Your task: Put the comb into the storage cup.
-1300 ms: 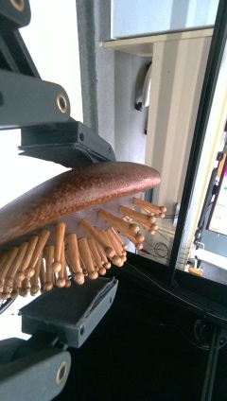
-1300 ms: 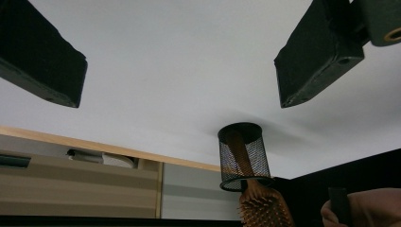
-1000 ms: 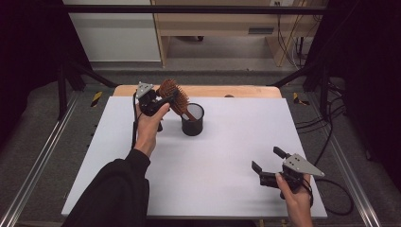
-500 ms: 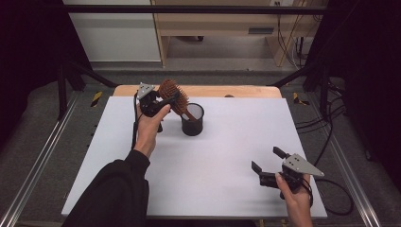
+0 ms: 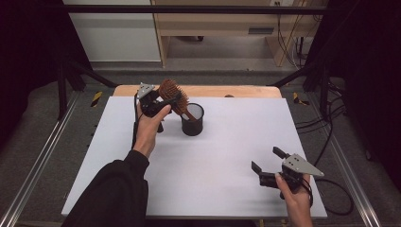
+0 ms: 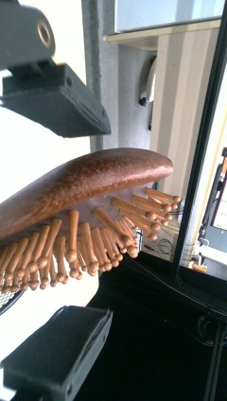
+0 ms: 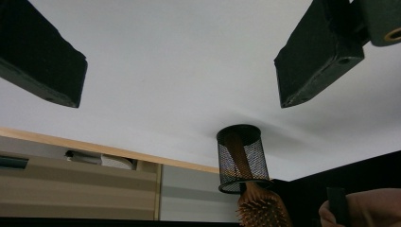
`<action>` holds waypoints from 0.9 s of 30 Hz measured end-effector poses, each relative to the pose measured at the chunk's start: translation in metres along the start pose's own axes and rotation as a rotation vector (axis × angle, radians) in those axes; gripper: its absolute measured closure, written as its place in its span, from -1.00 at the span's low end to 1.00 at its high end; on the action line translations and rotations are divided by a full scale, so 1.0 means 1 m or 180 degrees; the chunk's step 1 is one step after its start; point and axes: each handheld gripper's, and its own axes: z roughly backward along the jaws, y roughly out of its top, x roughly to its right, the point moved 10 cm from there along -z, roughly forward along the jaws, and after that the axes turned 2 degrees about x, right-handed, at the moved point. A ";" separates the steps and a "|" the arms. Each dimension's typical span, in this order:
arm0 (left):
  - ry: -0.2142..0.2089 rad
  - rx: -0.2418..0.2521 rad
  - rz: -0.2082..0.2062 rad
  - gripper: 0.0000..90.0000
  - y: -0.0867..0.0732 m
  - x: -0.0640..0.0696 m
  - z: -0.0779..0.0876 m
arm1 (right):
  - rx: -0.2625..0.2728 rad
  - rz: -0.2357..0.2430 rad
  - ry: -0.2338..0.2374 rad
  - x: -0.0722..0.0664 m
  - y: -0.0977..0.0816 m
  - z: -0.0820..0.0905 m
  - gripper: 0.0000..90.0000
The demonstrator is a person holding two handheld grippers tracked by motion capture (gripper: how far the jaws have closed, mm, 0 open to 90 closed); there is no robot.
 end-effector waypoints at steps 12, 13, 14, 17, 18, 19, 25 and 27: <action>-0.0006 -0.0017 -0.0136 -0.86 -0.001 0.005 0.001 | 0.0000 0.0002 -0.0002 0.000 0.000 0.000 -0.93; -0.0007 -0.0019 -0.0137 -0.86 -0.001 0.006 0.001 | -0.0001 0.0001 -0.0001 0.000 0.000 0.000 -0.93; -0.0007 -0.0018 -0.0138 -0.86 0.000 0.006 0.001 | -0.0002 0.0003 0.0000 0.000 0.000 0.000 -0.93; -0.0010 -0.0019 -0.0147 -0.86 -0.001 0.006 0.002 | 0.0003 0.0006 0.0002 0.000 0.000 0.000 -0.94; -0.0009 -0.0019 -0.0155 -0.86 -0.001 0.006 0.003 | 0.0003 0.0005 0.0000 0.000 0.000 0.000 -0.93; -0.0008 -0.0024 -0.0163 -0.86 -0.001 0.006 0.003 | 0.0004 0.0000 -0.0002 0.000 0.000 0.000 -0.93; -0.0007 -0.0036 -0.0197 -0.87 -0.003 0.004 0.007 | 0.0003 0.0006 0.0001 0.000 0.000 0.000 -0.93; -0.0011 -0.0045 -0.0216 -0.88 -0.004 0.004 0.009 | 0.0002 0.0000 -0.0001 0.000 0.000 0.000 -0.93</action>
